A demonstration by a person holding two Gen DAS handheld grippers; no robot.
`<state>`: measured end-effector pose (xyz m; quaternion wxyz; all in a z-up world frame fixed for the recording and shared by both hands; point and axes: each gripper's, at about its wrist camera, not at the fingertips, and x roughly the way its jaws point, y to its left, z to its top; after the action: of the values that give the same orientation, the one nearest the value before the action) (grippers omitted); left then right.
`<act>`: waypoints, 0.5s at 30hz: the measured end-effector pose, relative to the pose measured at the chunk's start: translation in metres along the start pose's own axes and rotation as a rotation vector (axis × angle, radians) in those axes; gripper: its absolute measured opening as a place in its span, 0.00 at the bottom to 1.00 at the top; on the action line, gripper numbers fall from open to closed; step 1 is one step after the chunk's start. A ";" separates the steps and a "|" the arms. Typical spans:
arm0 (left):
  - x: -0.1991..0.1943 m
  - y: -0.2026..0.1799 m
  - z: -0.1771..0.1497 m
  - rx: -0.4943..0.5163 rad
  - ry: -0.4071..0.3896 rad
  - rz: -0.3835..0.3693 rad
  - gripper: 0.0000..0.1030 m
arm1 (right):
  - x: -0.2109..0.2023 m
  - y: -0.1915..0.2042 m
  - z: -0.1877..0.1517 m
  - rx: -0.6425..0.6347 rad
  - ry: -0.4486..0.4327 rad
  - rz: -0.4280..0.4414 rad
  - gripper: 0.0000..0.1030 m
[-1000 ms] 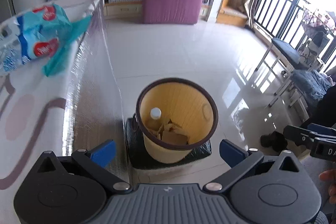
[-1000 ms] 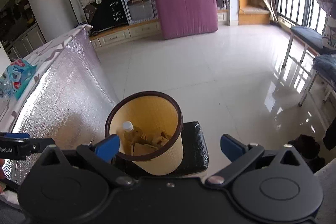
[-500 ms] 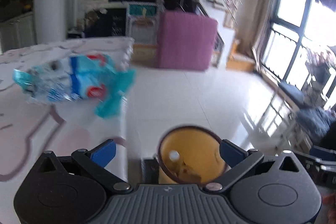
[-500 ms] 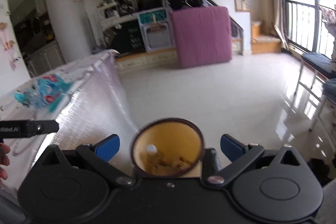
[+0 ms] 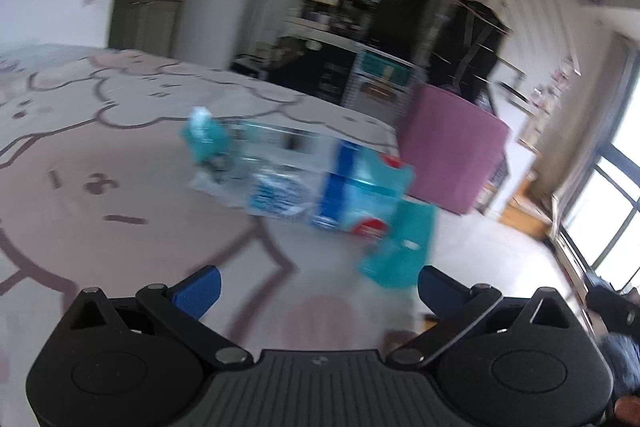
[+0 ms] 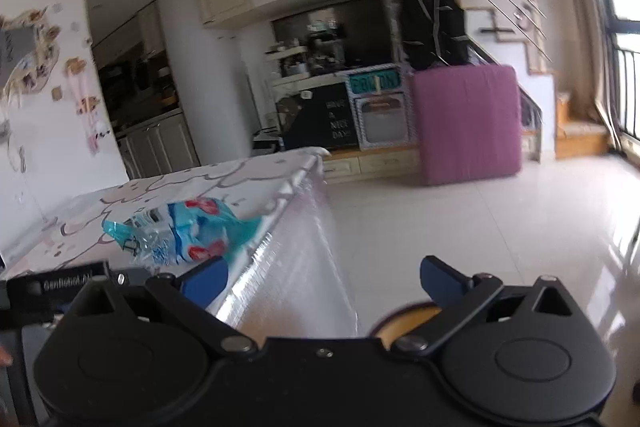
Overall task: Collect trash
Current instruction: 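Grasp the clear teal-topped bag with the left tool while the right tool grasps the blue wrapper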
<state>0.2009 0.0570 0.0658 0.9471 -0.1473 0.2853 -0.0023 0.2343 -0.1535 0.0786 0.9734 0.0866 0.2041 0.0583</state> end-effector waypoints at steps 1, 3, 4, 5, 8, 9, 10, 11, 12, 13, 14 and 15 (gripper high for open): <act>0.001 0.007 0.003 -0.015 -0.005 0.015 1.00 | 0.009 0.010 0.006 -0.026 -0.007 0.006 1.00; 0.005 0.022 0.008 -0.042 -0.015 0.038 1.00 | 0.027 0.026 0.019 -0.076 -0.017 0.020 1.00; 0.007 0.027 0.010 -0.054 -0.021 0.046 1.00 | 0.036 0.035 0.025 -0.100 -0.022 0.030 1.00; 0.008 0.034 0.012 -0.069 -0.028 0.051 1.00 | 0.046 0.044 0.031 -0.125 -0.026 0.053 1.00; 0.011 0.051 0.016 -0.115 -0.038 0.044 1.00 | 0.077 0.068 0.046 -0.171 -0.018 0.111 0.94; 0.013 0.055 0.017 -0.126 -0.037 0.037 1.00 | 0.088 0.075 0.051 -0.174 -0.020 0.135 0.84; 0.015 0.062 0.018 -0.144 -0.032 0.027 1.00 | 0.101 0.081 0.056 -0.167 -0.014 0.170 0.81; 0.015 0.065 0.017 -0.157 -0.029 0.019 1.00 | 0.113 0.086 0.059 -0.158 -0.002 0.206 0.81; 0.016 0.071 0.018 -0.176 -0.029 0.009 1.00 | 0.125 0.091 0.060 -0.156 0.015 0.247 0.82; 0.019 0.077 0.019 -0.192 -0.028 0.002 1.00 | 0.136 0.097 0.059 -0.169 0.045 0.287 0.85; 0.021 0.082 0.020 -0.211 -0.027 -0.004 1.00 | 0.148 0.104 0.056 -0.202 0.088 0.318 0.86; 0.022 0.087 0.020 -0.231 -0.029 -0.011 1.00 | 0.157 0.112 0.052 -0.248 0.120 0.321 0.85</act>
<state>0.2230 0.1443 0.0457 0.9277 -0.2572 0.2692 0.0275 0.3898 -0.0276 0.0861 0.9409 -0.0058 0.2366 0.2424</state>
